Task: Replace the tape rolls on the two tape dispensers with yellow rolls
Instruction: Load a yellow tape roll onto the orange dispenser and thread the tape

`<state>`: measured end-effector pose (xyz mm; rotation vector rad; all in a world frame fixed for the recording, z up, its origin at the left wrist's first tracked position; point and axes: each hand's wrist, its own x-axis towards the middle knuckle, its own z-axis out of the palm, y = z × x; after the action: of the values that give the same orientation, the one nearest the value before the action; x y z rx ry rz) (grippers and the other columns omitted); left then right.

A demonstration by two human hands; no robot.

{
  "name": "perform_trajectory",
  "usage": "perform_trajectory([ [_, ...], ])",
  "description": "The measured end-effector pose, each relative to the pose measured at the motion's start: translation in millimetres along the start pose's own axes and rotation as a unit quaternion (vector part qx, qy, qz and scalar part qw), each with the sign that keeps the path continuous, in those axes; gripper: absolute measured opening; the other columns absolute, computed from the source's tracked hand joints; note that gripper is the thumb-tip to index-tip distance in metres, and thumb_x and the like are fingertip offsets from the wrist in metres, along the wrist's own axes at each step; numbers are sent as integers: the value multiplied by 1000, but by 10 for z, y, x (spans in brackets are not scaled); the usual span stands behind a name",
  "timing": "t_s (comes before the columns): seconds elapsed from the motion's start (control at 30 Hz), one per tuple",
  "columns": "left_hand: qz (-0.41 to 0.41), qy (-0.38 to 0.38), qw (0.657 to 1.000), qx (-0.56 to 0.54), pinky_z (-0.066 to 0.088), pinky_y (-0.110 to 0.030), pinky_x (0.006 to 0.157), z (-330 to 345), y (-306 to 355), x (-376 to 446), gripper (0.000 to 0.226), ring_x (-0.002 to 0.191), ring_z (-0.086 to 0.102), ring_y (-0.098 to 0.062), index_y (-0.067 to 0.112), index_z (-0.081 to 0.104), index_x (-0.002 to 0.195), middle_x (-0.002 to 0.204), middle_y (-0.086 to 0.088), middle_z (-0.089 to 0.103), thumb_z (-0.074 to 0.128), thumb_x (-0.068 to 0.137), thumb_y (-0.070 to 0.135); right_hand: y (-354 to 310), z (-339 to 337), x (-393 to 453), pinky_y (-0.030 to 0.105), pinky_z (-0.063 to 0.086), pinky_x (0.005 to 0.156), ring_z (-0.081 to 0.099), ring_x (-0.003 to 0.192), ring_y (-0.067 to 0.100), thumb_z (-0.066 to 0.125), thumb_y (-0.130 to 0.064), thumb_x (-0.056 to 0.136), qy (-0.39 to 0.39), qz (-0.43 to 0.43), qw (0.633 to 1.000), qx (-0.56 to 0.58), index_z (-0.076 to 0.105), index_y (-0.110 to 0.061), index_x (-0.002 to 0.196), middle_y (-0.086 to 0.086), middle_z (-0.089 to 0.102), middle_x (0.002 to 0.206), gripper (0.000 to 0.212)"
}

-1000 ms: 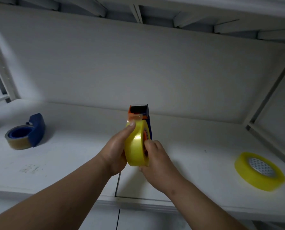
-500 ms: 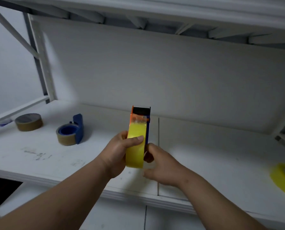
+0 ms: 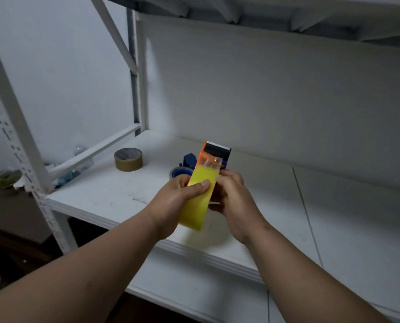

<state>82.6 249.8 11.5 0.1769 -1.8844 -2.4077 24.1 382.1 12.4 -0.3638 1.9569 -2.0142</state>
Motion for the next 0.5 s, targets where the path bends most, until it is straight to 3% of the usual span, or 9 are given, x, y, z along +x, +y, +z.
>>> perform_trajectory([
  [0.07,9,7,1000,8,45,-61,99,-144,24,41,49,109,63,-49,2,65,116,116,-28,68,71,78,31,-31,173,98,54,54,85,68,94,29,55,-42,78,-1,-2,1000,25,48,-24,111,13,68,107,38],
  [0.17,2,0,1000,16,49,-45,82,-350,29,121,5,86,71,-29,29,77,80,91,-10,76,72,78,28,-23,381,267,49,57,80,71,87,26,61,-47,72,16,0,1000,7,45,-22,114,10,69,105,52],
  [0.2,-3,-6,1000,18,49,-42,80,-415,36,149,6,83,72,-24,30,76,76,88,-6,77,72,78,26,-6,433,322,49,57,80,70,88,27,62,-45,73,21,-3,1000,-2,44,-23,115,11,68,106,50],
  [0.23,-9,-13,1000,21,50,-41,80,-468,57,172,5,83,72,-23,28,76,80,89,-6,77,73,77,25,10,475,375,50,57,81,69,89,27,62,-42,75,26,-6,1000,-10,44,-24,114,12,68,107,47],
  [0.4,-48,9,996,79,54,-39,80,-720,238,317,47,94,71,-27,6,63,113,101,-13,75,75,71,23,26,682,647,49,54,85,67,92,23,63,-29,84,28,-37,998,-41,44,-25,110,6,67,104,33],
  [0.5,-57,32,992,109,52,-51,94,-864,323,395,53,103,70,-36,-1,61,120,112,-22,72,77,74,21,47,810,795,38,58,74,66,88,18,62,-29,86,13,-49,998,-49,44,-28,108,2,64,102,28],
])
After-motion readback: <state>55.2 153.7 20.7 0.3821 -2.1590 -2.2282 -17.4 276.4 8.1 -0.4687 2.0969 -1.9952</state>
